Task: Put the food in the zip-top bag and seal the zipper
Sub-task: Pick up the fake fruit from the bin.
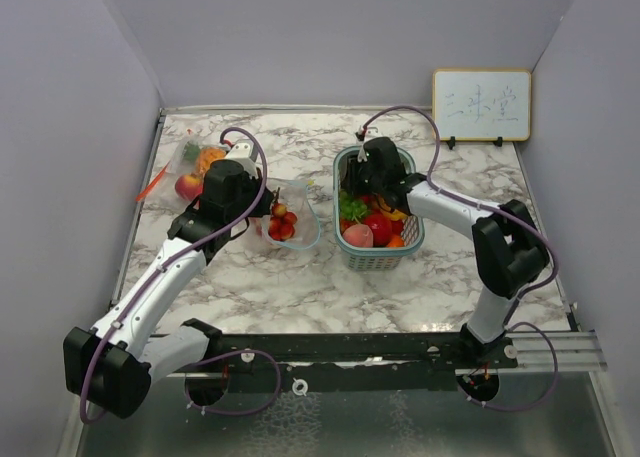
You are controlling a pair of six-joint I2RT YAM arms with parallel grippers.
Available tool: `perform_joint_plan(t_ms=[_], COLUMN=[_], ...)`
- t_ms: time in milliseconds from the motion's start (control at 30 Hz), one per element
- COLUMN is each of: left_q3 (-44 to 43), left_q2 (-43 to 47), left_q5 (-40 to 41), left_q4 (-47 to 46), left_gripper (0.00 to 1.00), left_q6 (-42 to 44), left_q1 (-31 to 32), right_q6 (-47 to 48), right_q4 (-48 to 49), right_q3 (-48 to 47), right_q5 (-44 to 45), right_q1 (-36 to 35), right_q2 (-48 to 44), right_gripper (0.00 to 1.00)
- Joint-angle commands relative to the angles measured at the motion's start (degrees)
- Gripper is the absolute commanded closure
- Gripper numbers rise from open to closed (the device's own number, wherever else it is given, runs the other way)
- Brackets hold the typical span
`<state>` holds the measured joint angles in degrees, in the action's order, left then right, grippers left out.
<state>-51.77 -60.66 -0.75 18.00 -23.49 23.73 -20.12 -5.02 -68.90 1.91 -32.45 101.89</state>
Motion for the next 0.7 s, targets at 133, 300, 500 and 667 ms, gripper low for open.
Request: perform_joint_plan(t_ms=[133, 300, 500, 667], left_q3=[-0.22, 0.99, 2.42, 3.95], left_q2=[2.18, 2.98, 3.72, 2.96], left_q5=[-0.73, -0.96, 0.22, -1.29], left_q4=[-1.26, -1.74, -2.37, -4.88], left_gripper=[1.00, 1.00, 1.00, 1.00], left_q6=[0.17, -0.26, -0.34, -1.77], left_q1=[0.01, 0.00, 0.00, 0.00], right_q6=[-0.18, 1.07, 1.52, 1.06], right_q4=[0.83, 0.83, 1.23, 6.21], right_q3=[0.60, 1.80, 2.12, 5.10], right_q5=[-2.00, -4.06, -15.80, -27.03], right_q1=[0.45, 0.45, 0.33, -1.46], right_q2=[-4.99, -16.31, -24.84, -30.30], right_gripper=[0.99, 0.99, 0.99, 0.99])
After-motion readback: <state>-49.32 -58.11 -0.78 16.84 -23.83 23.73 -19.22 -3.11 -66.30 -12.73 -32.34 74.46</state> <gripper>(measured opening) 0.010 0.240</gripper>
